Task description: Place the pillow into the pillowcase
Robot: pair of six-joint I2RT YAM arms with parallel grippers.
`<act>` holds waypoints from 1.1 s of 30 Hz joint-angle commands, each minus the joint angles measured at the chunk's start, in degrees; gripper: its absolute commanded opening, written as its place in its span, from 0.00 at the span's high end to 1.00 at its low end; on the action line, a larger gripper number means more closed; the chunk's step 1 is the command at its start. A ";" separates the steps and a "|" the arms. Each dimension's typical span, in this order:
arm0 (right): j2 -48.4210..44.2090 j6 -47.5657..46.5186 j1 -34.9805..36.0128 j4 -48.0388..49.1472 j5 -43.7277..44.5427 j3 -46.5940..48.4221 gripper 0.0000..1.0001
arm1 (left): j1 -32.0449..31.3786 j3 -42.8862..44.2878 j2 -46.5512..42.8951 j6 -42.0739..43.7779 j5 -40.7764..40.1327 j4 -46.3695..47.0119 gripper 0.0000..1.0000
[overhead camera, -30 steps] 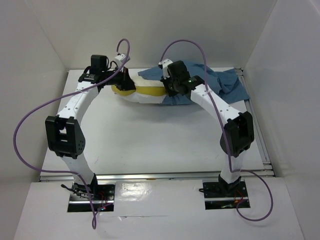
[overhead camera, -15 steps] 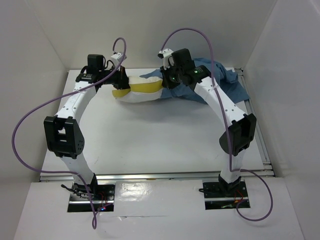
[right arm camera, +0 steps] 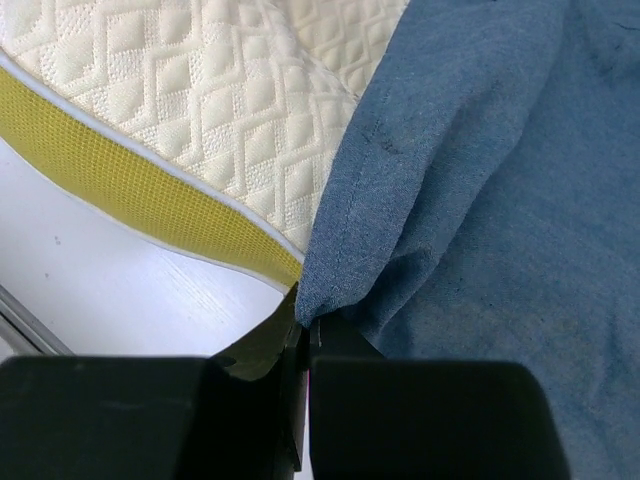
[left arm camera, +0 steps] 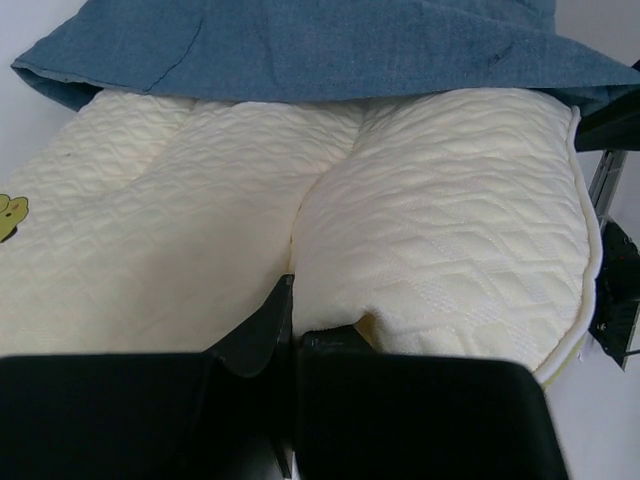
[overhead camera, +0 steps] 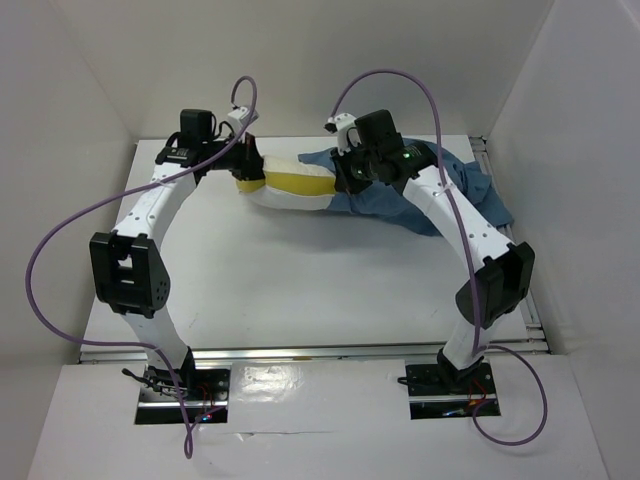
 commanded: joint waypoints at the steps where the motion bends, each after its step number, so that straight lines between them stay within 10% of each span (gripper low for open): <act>1: -6.40 -0.42 -0.84 1.26 -3.57 -0.93 1.00 | -0.44 0.13 -2.85 0.11 0.68 1.60 1.00; 25: -9.40 0.73 -4.18 0.39 -9.36 -5.33 0.85 | -1.49 0.66 -2.85 0.64 0.68 0.37 1.00; 33: -9.93 0.73 -4.71 1.97 -10.42 -6.39 1.00 | -2.02 0.13 -3.38 0.64 0.15 0.37 1.00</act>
